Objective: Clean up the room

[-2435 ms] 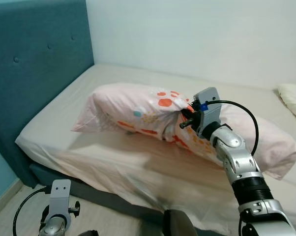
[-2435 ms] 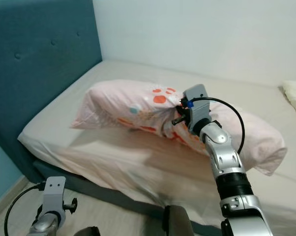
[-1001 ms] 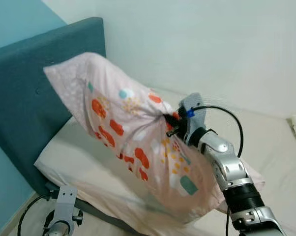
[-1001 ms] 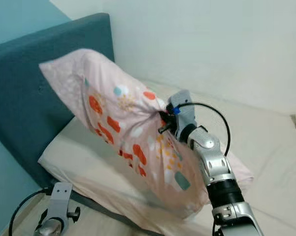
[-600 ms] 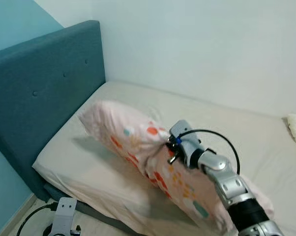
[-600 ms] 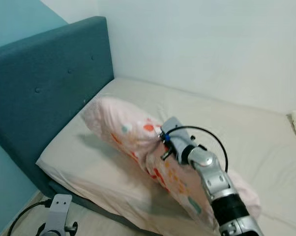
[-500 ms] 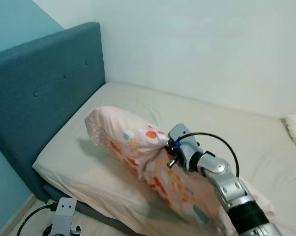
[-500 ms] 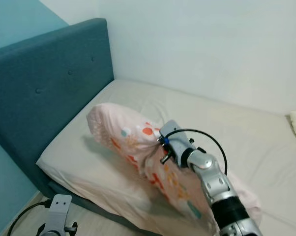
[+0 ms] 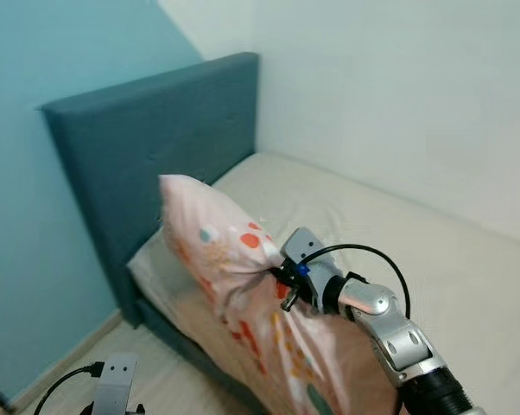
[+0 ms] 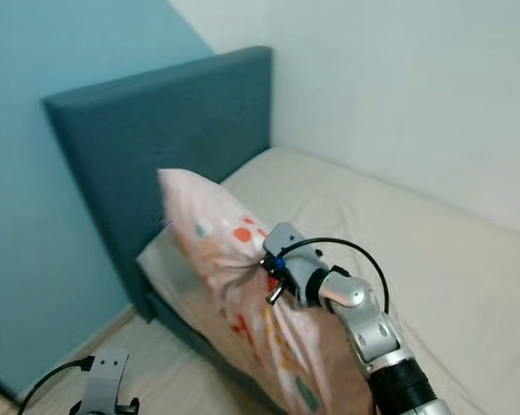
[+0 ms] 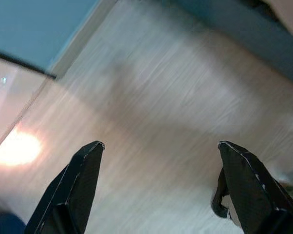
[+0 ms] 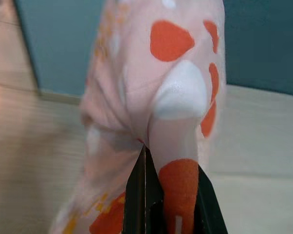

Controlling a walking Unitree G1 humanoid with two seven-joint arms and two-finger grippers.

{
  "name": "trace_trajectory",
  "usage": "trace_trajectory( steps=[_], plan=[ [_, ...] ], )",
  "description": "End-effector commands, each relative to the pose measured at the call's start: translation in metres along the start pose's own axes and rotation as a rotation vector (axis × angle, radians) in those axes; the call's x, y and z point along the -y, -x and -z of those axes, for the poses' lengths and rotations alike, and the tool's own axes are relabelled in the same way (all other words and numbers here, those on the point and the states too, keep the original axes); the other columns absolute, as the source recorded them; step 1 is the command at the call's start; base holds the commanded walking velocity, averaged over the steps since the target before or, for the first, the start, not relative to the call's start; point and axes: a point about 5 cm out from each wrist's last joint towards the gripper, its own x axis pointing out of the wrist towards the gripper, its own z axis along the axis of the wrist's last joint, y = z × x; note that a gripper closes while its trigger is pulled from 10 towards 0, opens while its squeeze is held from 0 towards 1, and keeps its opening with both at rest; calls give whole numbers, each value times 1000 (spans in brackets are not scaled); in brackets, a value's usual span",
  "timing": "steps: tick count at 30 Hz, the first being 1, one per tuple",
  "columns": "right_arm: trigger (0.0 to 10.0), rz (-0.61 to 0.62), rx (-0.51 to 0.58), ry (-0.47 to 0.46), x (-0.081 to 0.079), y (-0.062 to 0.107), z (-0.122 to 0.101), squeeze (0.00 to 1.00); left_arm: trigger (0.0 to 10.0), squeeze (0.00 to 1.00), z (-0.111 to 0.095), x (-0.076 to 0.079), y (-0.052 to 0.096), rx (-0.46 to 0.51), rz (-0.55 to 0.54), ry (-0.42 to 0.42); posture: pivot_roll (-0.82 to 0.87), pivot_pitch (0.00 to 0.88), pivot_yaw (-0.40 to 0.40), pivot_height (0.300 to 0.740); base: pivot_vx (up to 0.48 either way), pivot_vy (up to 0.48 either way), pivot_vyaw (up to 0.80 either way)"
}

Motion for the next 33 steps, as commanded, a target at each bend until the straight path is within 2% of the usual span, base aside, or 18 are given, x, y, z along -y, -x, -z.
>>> trace_trajectory(
  steps=[1, 13, 18, 33],
  plan=[
    [10000, -17, 72, 24, 0, 2, -18, 0, 10000, 0, 6, 2, 1, -26, 11, -3, -16, 0, -66, 740, 0, 0, 775],
    [10000, -6, 77, 37, 13, 11, -24, 0, 10000, 0, 10, 3, 2, -44, 17, 3, -17, 0, -66, 740, 0, 0, 775],
    [10000, -7, 29, 83, 18, 16, -20, 0, 10000, 0, 10, 4, 2, -44, 19, 10, -19, 0, -66, 740, 0, 0, 775],
    [10000, -67, -1, 133, 12, 16, -18, 0, 10000, 0, 9, 3, 2, -46, 21, 9, -13, 0, -68, 740, 0, 0, 775]
  ],
)
